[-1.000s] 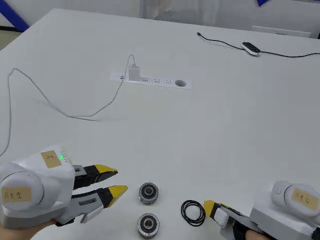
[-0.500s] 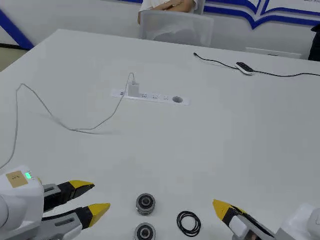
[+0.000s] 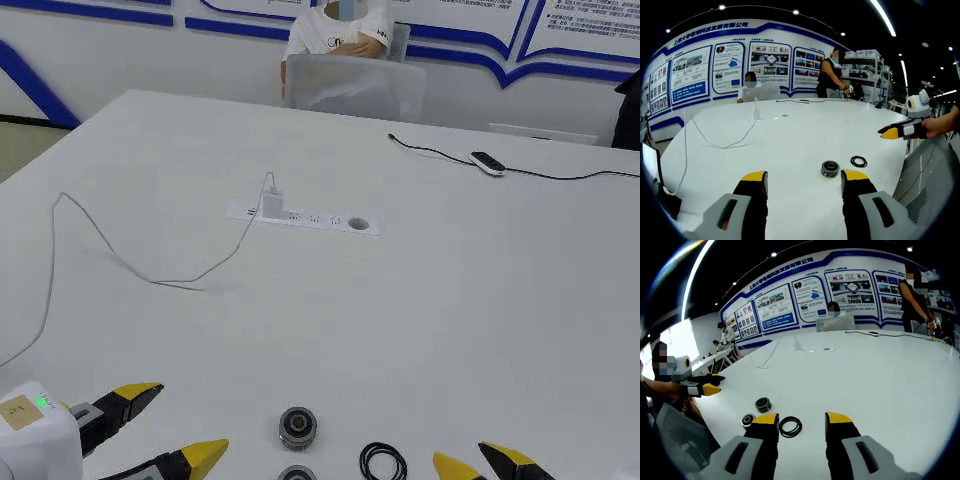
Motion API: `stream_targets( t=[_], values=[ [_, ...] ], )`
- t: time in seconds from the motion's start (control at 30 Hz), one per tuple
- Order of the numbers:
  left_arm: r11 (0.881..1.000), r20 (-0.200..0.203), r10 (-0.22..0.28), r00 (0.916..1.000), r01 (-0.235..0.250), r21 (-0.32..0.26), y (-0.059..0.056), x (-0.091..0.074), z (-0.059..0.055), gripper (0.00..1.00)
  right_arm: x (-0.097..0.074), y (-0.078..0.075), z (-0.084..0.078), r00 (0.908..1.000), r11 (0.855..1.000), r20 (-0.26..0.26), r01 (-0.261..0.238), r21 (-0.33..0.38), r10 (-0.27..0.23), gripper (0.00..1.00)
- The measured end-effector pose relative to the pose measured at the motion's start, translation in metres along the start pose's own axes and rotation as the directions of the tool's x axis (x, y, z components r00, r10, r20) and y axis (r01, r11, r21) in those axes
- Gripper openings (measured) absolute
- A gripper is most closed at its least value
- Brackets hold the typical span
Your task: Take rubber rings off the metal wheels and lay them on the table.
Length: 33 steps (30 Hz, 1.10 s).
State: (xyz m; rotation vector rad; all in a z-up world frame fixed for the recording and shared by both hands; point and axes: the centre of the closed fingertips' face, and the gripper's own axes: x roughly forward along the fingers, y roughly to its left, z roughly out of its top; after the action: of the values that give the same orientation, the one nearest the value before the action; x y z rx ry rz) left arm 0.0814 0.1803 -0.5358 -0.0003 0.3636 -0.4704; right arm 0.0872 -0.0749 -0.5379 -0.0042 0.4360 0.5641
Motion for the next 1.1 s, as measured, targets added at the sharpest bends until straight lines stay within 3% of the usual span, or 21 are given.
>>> stream_targets(
  t=[0.07, 0.2, 0.53, 0.6, 0.7, 0.77, 0.97, 1.1],
  values=[
    [1.0, 0.003, 0.019, 0.9998, -0.019, 0.001, 0.002, 0.001, -0.003, 0.66, 0.003, 0.003, -0.003, 0.9998, 0.997, -0.006, -0.019, -0.076, 0.018, 0.38],
    [0.999, -0.04, 0.039, 0.9984, -0.04, -0.003, 0.004, 0.001, -0.018, 0.76, 0.007, 0.003, -0.012, 0.9989, 0.981, -0.037, -0.034, -0.189, 0.028, 0.41],
    [0.998, -0.082, 0.055, 0.9951, -0.058, -0.031, -0.005, -0.001, -0.039, 0.85, 0.007, -0.013, -0.013, 0.9998, 0.99, -0.015, 0.008, -0.142, -0.011, 0.5],
    [0.995, -0.092, 0.09, 0.9917, -0.094, -0.04, -0.001, -0.003, -0.043, 0.86, 0.007, -0.017, -0.014, 0.9996, 0.992, -0.014, 0.022, -0.128, -0.024, 0.52],
    [0.991, -0.063, 0.126, 0.99, -0.129, -0.043, 0.006, -0.005, -0.039, 0.86, 0.006, -0.019, -0.014, 0.9995, 0.994, -0.009, 0.029, -0.101, -0.03, 0.52],
    [0.987, -0.051, 0.141, 0.9887, -0.145, -0.075, 0.008, -0.006, -0.037, 0.86, 0.005, -0.017, -0.011, 0.9997, 0.994, 0.001, 0.023, -0.106, -0.023, 0.53],
    [0.985, -0.057, 0.152, 0.9867, -0.156, -0.076, 0.009, -0.008, -0.039, 0.85, 0.007, -0.015, -0.012, 1.0, 0.995, -0.001, 0.007, -0.098, -0.007, 0.54],
    [0.985, -0.036, 0.151, 0.9879, -0.153, -0.081, 0.007, -0.009, -0.034, 0.85, 0.007, -0.014, -0.013, 1.0, 0.996, -0.004, 0.002, -0.091, -0.002, 0.56]
  ],
)
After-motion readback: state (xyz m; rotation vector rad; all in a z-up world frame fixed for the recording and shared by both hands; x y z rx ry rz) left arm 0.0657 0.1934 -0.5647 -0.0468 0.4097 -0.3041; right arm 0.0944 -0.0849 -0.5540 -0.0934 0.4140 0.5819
